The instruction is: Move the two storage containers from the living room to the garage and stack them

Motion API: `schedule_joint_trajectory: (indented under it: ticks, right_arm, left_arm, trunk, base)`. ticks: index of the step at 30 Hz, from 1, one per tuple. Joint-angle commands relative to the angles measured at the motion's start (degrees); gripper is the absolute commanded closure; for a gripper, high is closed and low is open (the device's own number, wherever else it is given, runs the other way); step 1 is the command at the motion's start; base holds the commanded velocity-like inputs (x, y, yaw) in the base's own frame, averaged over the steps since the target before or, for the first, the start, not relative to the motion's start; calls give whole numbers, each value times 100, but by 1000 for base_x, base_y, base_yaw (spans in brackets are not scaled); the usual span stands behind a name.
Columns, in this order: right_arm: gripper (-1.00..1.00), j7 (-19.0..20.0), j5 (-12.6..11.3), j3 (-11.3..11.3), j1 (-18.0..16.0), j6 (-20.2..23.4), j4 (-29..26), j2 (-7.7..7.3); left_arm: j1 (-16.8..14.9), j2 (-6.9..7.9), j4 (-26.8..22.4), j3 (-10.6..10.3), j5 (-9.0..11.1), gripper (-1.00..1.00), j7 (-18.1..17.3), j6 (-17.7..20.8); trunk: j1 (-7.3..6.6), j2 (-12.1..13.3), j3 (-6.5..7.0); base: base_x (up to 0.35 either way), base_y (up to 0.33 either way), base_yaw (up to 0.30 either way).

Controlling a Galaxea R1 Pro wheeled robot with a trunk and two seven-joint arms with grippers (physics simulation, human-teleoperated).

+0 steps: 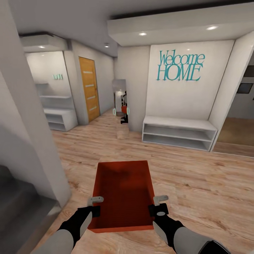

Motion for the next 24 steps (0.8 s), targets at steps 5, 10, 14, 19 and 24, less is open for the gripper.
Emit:
schedule_joint_trajectory:
  ticks: [5, 10, 14, 19, 24]
  right_arm:
    - [100, -20, 74, -199, -12, -95, -14, -27]
    - [100, -20, 74, -199, -12, -95, -14, -28]
    - [100, -20, 74, -199, -12, -95, -14, -33]
    - [100, -20, 74, -200, -12, -95, -14, -34]
    - [100, -20, 74, -199, -12, -95, -14, -34]
  left_arm:
    - [4, 167, 9, 14, -62, 100, 33, 40]
    - [4, 168, 9, 14, -62, 100, 33, 40]
    - [4, 168, 9, 14, -62, 100, 33, 40]
    - [4, 168, 9, 14, -62, 100, 33, 40]
    - [4, 168, 7, 14, -62, 100, 33, 40]
  trunk:
    - [4, -7, -8]
    - [4, -7, -8]
    - [4, -7, -8]
    - [4, -7, -8]
    - [4, -7, -8]
  base:
    - [322, 0, 0]
    - [322, 0, 0]
    - [322, 0, 0]
    - [322, 0, 0]
    - [322, 0, 0]
